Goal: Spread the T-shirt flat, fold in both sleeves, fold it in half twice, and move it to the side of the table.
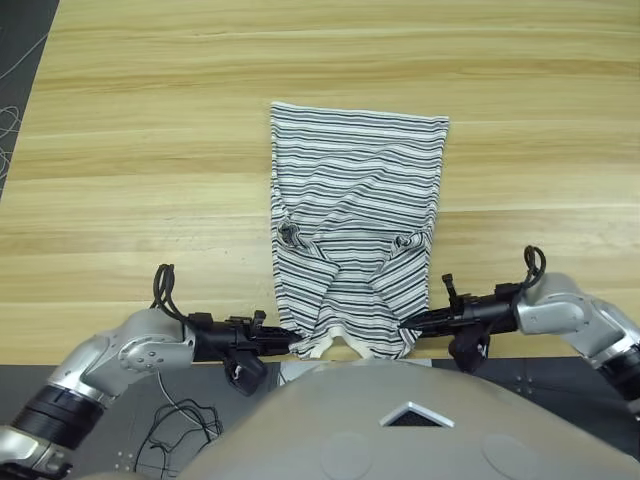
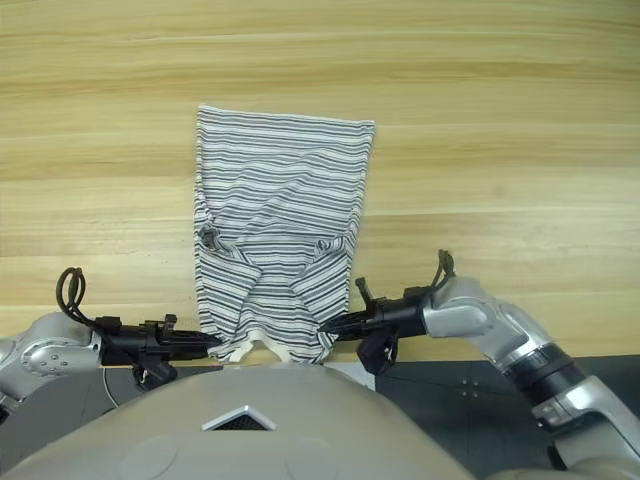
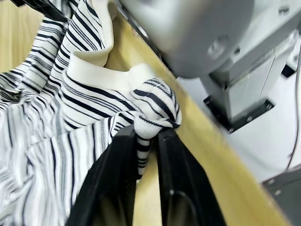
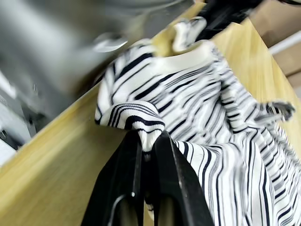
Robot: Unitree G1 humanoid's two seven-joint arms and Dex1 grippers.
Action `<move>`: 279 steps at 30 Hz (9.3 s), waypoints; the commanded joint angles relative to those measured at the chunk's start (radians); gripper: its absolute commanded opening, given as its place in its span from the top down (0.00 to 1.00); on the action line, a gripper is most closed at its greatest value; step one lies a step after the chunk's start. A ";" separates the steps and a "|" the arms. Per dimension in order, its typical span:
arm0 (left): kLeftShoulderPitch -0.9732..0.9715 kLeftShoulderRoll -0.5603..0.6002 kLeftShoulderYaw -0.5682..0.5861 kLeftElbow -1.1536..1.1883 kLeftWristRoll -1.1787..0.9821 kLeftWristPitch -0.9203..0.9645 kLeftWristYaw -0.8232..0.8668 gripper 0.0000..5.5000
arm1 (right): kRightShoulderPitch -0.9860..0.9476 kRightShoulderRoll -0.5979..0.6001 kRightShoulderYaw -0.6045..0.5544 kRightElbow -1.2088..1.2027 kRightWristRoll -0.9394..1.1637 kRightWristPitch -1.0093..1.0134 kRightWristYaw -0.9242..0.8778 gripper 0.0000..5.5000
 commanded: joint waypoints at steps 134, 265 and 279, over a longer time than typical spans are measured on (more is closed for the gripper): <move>-0.726 -0.169 0.046 0.425 0.616 0.221 0.949 0.72 | -0.200 0.485 -0.277 -0.001 0.505 0.903 0.121 0.66; -0.228 -0.225 0.364 -0.031 -0.625 0.884 -0.210 0.98 | -0.600 0.528 -0.166 0.586 0.062 0.345 0.160 0.98; -0.342 -0.308 0.404 0.165 -0.527 0.810 -0.116 0.83 | -0.785 0.661 -0.179 1.021 -0.163 0.056 -0.134 0.81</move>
